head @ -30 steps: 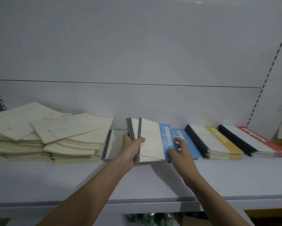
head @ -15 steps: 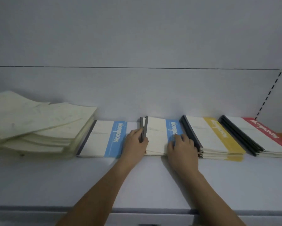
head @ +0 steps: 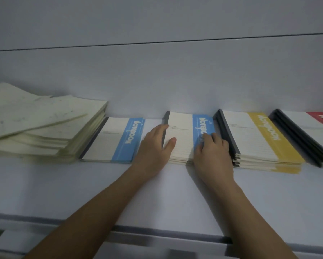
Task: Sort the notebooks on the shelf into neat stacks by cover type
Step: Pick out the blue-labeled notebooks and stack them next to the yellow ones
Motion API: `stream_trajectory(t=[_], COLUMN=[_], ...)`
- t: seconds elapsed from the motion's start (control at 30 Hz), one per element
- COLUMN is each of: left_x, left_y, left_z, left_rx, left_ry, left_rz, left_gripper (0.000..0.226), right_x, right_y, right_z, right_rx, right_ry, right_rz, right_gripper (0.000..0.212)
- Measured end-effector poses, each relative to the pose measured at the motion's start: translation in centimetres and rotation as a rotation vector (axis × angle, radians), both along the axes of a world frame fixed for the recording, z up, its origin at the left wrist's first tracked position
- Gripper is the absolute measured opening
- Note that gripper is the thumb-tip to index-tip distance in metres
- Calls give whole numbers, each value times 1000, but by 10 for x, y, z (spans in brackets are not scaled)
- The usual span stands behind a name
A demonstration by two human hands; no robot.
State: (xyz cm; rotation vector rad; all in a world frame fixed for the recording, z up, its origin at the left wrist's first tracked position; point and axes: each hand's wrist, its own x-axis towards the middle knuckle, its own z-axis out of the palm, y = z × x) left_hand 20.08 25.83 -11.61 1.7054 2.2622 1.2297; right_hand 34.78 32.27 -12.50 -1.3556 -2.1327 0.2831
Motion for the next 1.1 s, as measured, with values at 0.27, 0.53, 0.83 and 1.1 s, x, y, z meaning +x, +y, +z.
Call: stream_trajectory(t=[0.27,0.53,0.83,1.1], left_x=[4,-46,-104,-107], left_y=[-19,-110,-186,-183], left_z=[9,16,4,3], left_rx=[269,139,-48,21], left_ry=[283,169,94,53], left_rz=[12,112,345,310], left_gripper=[25,34,13,13], right_x=[8,4,-113,-153], right_y=[-12,-27,-96,-98], right_z=[23,35,43,32], right_rx=[31,78,36,65], right_ry=[332,486,-33,-462], right_rz=[140,209,740,705], right_gripper=[44,35,41,49])
